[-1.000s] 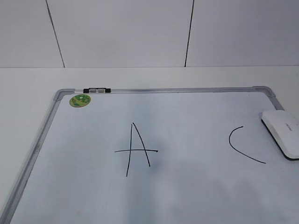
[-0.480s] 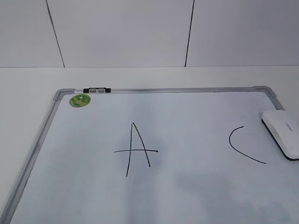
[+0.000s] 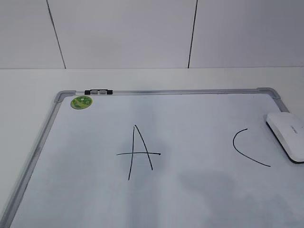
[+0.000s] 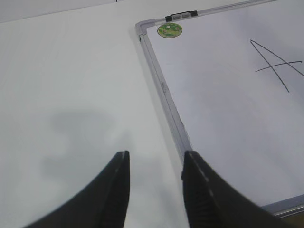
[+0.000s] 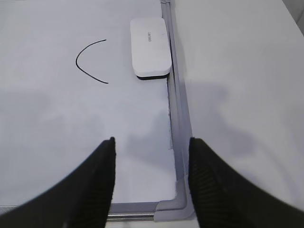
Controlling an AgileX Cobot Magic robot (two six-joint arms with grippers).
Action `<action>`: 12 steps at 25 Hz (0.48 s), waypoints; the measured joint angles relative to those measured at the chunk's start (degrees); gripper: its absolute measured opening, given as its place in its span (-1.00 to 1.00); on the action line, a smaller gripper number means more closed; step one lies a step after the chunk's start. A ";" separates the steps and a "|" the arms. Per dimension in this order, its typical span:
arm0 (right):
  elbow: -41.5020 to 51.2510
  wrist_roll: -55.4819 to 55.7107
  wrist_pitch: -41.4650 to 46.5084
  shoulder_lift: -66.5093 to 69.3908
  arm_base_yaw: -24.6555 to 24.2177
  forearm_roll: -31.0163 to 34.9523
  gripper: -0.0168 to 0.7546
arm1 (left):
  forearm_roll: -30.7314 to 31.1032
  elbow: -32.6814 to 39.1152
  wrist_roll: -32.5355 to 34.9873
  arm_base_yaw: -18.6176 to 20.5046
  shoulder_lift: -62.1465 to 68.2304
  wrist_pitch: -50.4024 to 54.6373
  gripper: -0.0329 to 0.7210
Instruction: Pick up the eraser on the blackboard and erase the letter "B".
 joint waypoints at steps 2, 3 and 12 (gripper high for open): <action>0.00 0.00 -0.10 0.00 0.00 0.00 0.11 | 0.00 0.00 0.00 0.00 0.00 0.00 -0.15; 0.00 -0.11 -0.10 0.00 0.00 0.00 0.11 | 0.00 0.00 0.00 0.00 0.00 -0.05 -0.16; 0.00 -0.35 -0.14 0.00 0.00 2.06 0.11 | 0.10 0.00 0.00 0.38 0.00 -0.18 -0.16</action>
